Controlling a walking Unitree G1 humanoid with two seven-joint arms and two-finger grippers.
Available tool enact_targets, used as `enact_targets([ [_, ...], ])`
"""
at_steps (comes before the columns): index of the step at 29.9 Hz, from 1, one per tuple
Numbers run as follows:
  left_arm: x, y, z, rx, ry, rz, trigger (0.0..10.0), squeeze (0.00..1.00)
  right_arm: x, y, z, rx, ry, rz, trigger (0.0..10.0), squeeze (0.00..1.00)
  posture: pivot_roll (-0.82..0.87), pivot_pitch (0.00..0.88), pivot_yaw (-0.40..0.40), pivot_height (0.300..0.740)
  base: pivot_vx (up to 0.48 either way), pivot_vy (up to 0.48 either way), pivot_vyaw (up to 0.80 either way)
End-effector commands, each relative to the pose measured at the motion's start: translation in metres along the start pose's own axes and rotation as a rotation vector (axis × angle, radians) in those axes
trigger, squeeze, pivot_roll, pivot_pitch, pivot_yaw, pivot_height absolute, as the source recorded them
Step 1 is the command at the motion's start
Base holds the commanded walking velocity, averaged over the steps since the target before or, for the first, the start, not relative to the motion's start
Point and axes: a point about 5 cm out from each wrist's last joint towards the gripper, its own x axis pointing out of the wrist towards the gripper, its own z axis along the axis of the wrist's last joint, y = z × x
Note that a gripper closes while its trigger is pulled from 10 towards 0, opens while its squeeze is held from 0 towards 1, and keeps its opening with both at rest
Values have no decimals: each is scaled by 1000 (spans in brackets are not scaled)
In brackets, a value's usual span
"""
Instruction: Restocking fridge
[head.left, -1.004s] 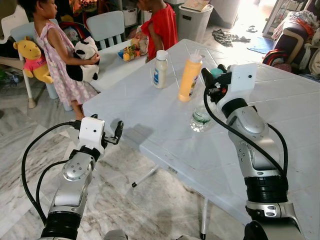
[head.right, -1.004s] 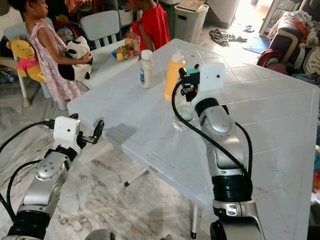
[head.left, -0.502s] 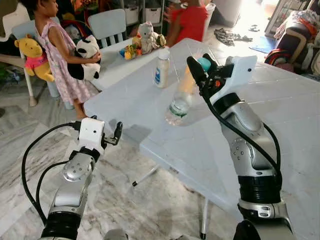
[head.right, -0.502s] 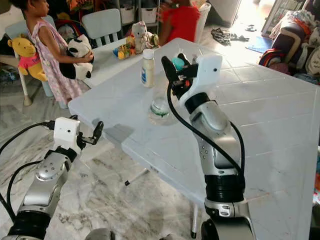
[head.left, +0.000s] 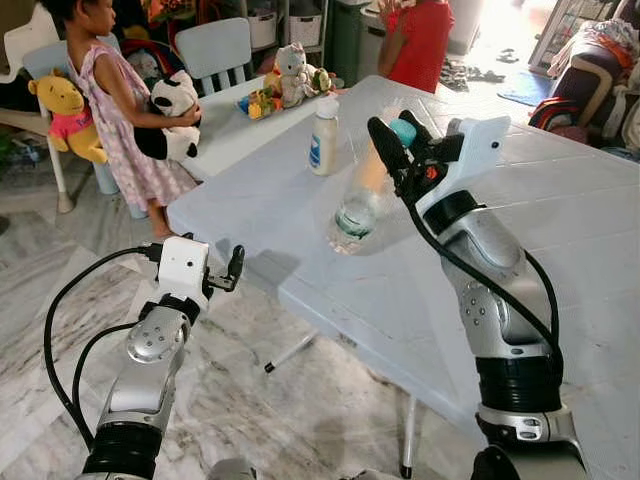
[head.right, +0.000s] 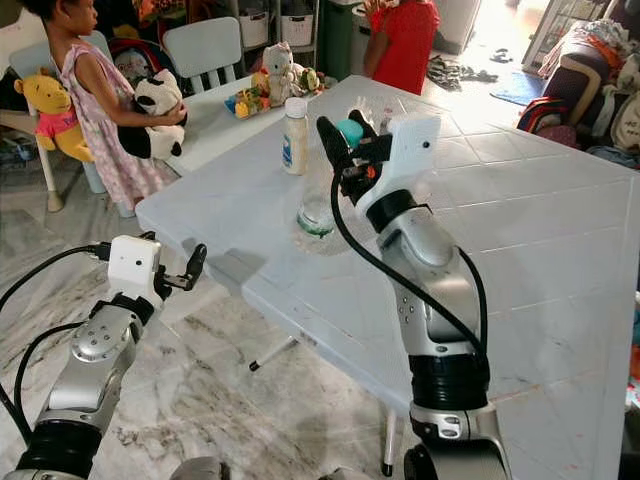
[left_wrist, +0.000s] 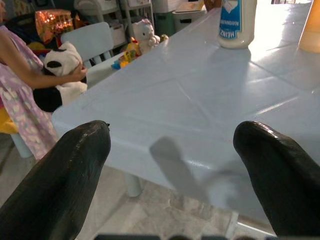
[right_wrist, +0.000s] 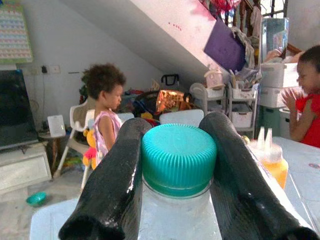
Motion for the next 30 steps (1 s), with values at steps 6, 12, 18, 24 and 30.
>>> enact_targets([
  [6,-1,4,0,14,0,21,10000,0,-6,-4,-1,-67,-36,-13,10000,0,61,0,-33,740,-268,0,0],
  [12,1,6,1,16,-3,26,10000,0,-7,-1,-3,-122,-46,17,10000,0,65,0,-36,740,-306,0,0],
  [18,1,6,1,18,-4,31,10000,0,-6,6,-3,-160,-67,68,10000,0,70,0,-39,740,-308,0,0],
  [24,-4,9,-8,34,18,32,10000,0,-11,7,-18,-144,-32,73,10000,0,74,0,-48,740,-176,0,578],
  [30,-22,17,-35,50,105,61,10000,0,-36,-10,-56,-96,95,-44,10000,0,75,0,-50,740,0,0,785],
])
